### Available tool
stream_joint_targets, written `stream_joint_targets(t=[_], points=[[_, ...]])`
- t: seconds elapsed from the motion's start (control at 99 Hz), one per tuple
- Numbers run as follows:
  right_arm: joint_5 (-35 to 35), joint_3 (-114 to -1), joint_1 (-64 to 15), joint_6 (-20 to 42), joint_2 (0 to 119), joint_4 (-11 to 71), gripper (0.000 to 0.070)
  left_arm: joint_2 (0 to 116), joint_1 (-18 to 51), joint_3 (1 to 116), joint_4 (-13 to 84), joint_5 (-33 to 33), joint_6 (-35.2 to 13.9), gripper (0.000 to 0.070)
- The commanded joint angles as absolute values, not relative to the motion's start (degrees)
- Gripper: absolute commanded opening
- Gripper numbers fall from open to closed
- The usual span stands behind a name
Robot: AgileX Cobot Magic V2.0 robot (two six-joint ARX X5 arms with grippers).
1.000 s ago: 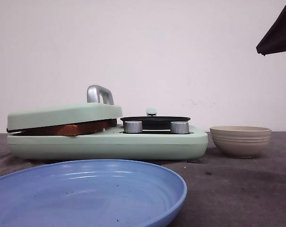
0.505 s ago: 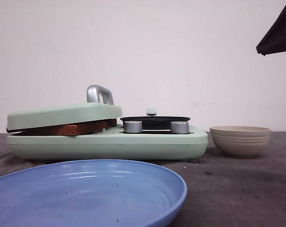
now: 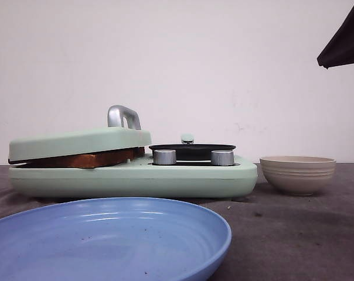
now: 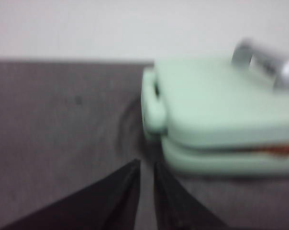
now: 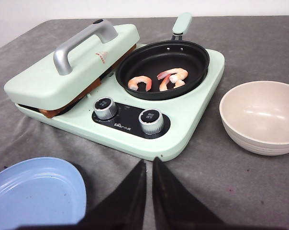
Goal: Make breakfast with bread and shrimp
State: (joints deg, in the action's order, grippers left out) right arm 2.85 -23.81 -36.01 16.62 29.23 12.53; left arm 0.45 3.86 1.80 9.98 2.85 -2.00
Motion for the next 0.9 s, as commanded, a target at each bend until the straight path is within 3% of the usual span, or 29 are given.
stream_joint_targets(t=[0.0,0.889], points=[[3.03,-23.79,-36.53,17.15,29.39,11.77,0.0010,0.19,3.57,0.75,9.98,3.05,-1.02,0.0000],[3.05,-23.79,-36.53,17.15,29.39,11.57,0.0010,0.27,3.40,0.80,10.70,1.43,-1.08,0.0000]])
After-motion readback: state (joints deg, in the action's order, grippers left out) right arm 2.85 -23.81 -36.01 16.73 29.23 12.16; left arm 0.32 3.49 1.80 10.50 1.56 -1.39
